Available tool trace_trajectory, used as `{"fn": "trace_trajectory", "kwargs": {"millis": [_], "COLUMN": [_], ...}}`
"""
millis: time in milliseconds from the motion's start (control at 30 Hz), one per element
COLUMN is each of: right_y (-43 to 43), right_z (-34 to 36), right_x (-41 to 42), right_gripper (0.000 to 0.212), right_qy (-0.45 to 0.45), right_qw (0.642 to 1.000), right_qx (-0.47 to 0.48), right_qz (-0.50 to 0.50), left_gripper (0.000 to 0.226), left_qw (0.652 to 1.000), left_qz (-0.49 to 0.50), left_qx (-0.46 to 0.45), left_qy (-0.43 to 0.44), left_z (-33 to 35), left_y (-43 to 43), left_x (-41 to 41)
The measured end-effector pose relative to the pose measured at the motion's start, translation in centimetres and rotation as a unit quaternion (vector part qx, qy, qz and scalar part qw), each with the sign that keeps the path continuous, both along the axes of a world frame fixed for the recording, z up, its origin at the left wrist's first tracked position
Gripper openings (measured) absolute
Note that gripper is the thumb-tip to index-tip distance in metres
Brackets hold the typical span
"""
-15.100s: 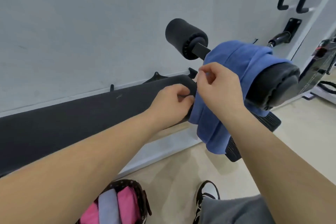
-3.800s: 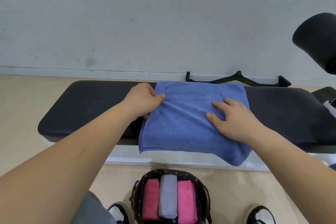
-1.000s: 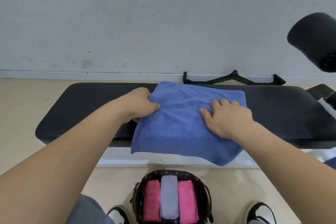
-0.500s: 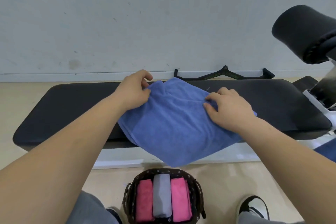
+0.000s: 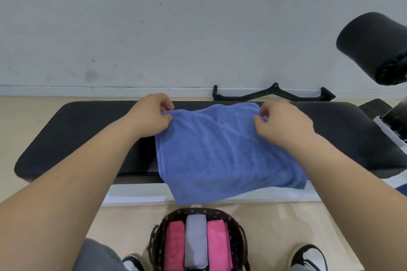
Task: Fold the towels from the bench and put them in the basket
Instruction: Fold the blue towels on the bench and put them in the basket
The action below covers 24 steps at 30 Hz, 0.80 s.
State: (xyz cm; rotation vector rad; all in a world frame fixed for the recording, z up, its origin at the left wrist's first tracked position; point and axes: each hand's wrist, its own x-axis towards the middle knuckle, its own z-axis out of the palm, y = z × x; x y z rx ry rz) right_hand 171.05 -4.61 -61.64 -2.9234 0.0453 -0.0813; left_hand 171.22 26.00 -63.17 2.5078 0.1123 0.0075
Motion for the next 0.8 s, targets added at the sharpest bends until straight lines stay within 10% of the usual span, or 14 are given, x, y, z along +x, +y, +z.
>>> {"fn": "trace_trajectory", "kwargs": {"millis": [200, 333, 500, 667, 800], "right_y": [2.0, 1.8, 1.1, -0.5, -0.5], "right_z": [-1.9, -0.5, -1.6, -0.4, 2.1], "right_x": [5.3, 8.2, 9.3, 10.3, 9.4], "right_gripper": [0.057, 0.027, 0.011, 0.011, 0.036], "right_qy": [0.069, 0.157, 0.068, -0.063, -0.122], "right_qw": [0.995, 0.986, 0.997, 0.974, 0.949], "right_qx": [0.022, 0.01, 0.026, 0.216, 0.288], "right_qz": [0.065, 0.062, 0.038, -0.03, 0.025], "left_gripper": [0.013, 0.007, 0.022, 0.023, 0.026], "left_qw": [0.992, 0.991, 0.997, 0.956, 0.924], "left_qz": [0.019, 0.006, 0.073, 0.173, 0.164], "left_qx": [0.025, 0.024, 0.001, -0.217, -0.297], "left_qy": [0.12, 0.134, 0.027, -0.098, -0.178], "left_z": [0.2, 0.3, -0.3, 0.7, 1.9], "left_y": [1.2, 1.6, 1.2, -0.4, -0.9], "left_x": [0.8, 2.0, 4.3, 6.2, 5.6]}}
